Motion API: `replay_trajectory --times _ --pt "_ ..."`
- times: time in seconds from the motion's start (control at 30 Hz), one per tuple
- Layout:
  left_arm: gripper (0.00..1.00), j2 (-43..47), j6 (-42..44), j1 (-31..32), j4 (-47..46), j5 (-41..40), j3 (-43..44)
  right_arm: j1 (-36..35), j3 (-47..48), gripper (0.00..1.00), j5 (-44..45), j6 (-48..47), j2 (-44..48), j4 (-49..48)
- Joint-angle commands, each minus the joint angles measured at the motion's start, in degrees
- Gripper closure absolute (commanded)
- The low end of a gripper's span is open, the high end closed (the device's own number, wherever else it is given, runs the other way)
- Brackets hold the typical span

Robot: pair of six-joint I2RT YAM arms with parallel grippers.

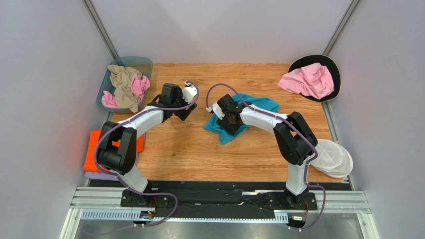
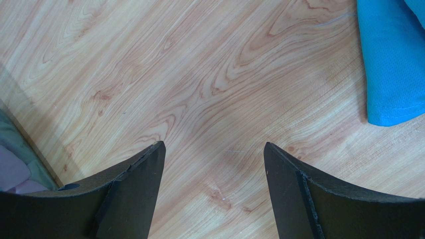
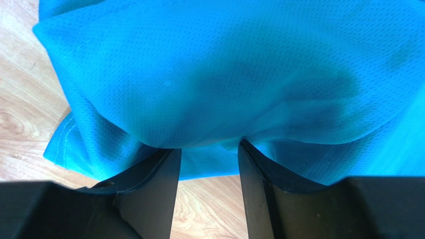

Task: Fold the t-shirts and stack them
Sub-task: Flatten the tshirt out

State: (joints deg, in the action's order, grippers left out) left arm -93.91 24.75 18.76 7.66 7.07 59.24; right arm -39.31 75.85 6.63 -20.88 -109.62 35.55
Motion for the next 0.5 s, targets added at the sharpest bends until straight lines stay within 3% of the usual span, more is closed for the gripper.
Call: replay_trajectory --times 0.0,0.07,0.17,0.47 --pt "0.19 1.36 0.56 0.22 -1.86 0.40 -0.45 0.11 2.63 0.54 1.62 -1.61 -0.94 -3.47" --pt "0.19 1.45 0.56 0.22 -1.77 0.31 -0.44 0.55 3.24 0.68 2.15 -1.79 -1.38 -3.91" --pt "0.19 1.62 0.65 0.22 -1.77 0.40 -0.62 1.43 4.30 0.79 2.51 -2.23 -1.73 -3.91" --pt "0.19 2.68 0.21 0.31 2.34 1.89 0.60 2.92 5.01 1.00 2.95 -2.85 -0.51 -3.12"
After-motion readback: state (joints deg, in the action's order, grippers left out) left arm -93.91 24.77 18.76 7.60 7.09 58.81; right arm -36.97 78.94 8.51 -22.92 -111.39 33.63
